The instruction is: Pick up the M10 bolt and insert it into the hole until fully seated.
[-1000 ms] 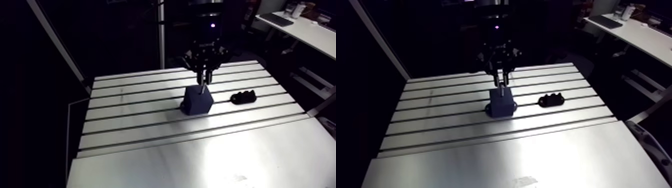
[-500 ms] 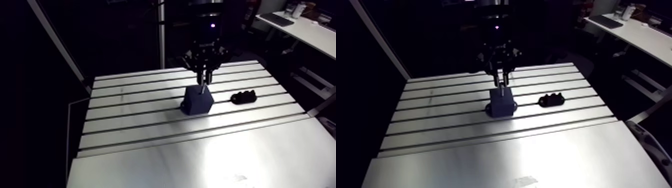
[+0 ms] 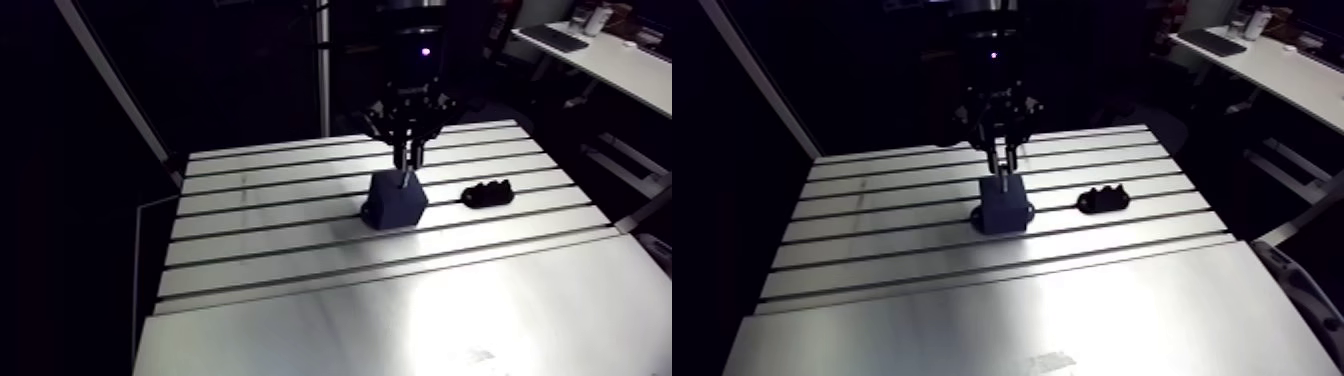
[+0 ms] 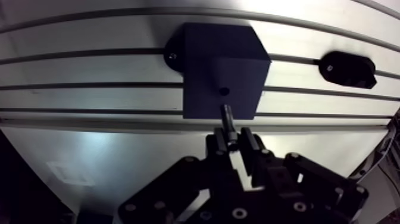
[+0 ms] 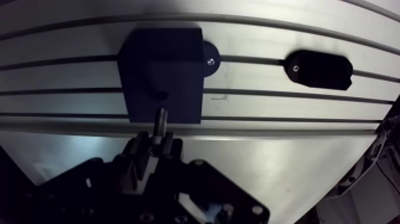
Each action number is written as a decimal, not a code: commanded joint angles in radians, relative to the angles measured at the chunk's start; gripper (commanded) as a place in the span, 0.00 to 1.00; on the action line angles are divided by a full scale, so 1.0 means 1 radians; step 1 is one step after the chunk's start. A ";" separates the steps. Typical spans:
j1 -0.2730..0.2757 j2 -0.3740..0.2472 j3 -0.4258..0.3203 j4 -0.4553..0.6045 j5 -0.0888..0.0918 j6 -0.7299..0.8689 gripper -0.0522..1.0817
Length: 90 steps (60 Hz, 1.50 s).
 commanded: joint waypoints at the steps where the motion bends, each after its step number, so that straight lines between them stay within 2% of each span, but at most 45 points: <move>1: 0.000 0.005 0.000 0.000 0.001 0.000 1.00; 90: 0.003 0.026 -0.018 -0.002 0.000 -0.002 1.00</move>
